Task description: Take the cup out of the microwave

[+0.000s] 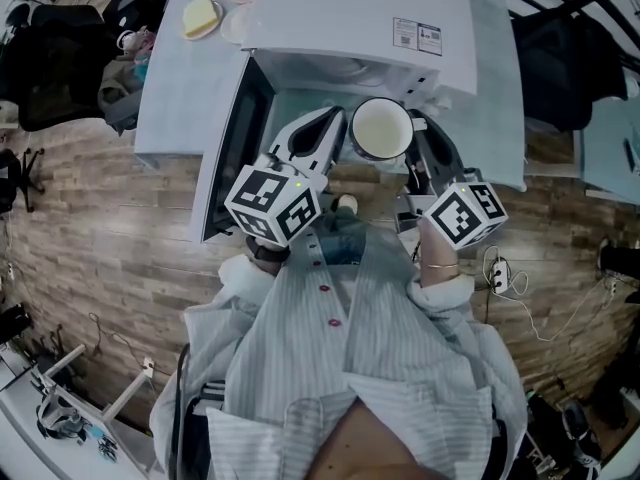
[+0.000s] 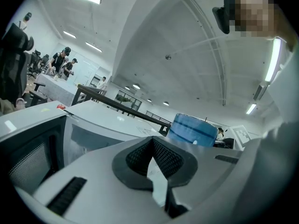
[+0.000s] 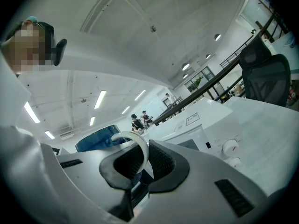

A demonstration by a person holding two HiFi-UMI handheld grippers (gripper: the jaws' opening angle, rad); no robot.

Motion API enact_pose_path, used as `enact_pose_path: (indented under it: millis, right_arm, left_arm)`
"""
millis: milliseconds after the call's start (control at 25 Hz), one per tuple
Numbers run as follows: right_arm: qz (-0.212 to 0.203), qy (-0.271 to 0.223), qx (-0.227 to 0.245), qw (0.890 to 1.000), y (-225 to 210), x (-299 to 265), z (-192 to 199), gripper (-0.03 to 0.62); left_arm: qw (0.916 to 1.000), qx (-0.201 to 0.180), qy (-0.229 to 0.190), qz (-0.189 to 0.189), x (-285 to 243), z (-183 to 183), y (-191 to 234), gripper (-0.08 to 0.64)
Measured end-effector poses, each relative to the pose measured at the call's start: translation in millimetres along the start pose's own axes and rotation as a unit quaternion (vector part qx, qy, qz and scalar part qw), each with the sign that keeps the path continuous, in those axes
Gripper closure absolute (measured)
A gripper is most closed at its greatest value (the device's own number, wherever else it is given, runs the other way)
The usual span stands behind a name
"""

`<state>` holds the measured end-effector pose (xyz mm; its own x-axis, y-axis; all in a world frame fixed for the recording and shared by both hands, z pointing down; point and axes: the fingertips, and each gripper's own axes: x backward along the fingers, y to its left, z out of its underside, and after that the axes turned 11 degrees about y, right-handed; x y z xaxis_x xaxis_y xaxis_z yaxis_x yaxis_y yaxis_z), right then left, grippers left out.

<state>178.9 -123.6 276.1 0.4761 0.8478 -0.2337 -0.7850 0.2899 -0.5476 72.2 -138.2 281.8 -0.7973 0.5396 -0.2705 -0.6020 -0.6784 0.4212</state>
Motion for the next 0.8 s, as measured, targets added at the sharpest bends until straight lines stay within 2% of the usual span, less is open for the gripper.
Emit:
enact_pose_path:
  millis: [800]
  right_arm:
    - [-0.015, 0.004, -0.001, 1.000, 2.0, -15.3, -7.4, 0.540]
  left_arm:
    - [0.9999, 0.009, -0.006, -0.008, -2.8, -5.6, 15.1, 0.552]
